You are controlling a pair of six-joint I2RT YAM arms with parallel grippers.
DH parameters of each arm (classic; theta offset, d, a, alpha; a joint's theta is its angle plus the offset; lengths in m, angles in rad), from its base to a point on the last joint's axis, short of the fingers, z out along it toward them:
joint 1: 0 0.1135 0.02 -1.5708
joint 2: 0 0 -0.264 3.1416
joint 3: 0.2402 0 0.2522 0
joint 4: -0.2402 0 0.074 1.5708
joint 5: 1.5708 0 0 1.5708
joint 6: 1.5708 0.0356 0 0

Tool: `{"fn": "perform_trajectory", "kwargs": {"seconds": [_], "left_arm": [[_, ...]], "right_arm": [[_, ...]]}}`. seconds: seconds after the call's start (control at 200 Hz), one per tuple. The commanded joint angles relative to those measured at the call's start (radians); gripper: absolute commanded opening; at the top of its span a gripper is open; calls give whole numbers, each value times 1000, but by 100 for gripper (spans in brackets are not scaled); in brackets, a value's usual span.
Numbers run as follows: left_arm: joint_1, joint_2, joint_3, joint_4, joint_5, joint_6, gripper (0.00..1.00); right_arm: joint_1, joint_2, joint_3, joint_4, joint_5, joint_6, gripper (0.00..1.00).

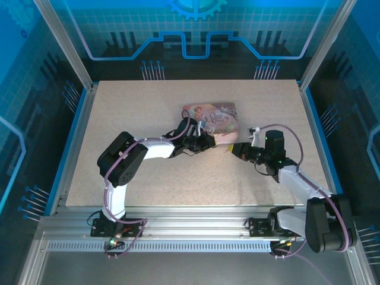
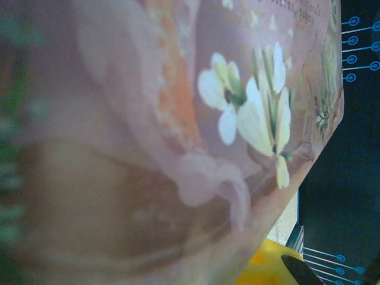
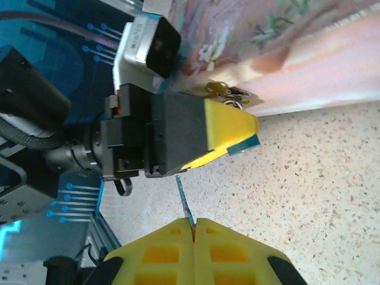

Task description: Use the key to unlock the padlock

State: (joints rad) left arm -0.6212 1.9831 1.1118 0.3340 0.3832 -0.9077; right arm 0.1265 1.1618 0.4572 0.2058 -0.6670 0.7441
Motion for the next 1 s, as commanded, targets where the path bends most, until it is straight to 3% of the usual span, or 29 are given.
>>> {"fn": "perform_trajectory", "kwargs": {"seconds": [0.0, 0.205, 0.545, 0.996], "left_arm": [[0, -39, 37, -65, 31, -27, 9], [2, -44, 48, -61, 49, -42, 9], [5, -56, 52, -58, 55, -54, 9], [8, -55, 56, -51, 62, -68, 10]], "right_arm": [[16, 42, -55, 155, 20, 118, 0], [36, 149, -113, 346, 24, 238, 0], [121, 275, -134, 510, 141, 365, 0], [177, 450, -156, 791, 196, 575, 0]]}}
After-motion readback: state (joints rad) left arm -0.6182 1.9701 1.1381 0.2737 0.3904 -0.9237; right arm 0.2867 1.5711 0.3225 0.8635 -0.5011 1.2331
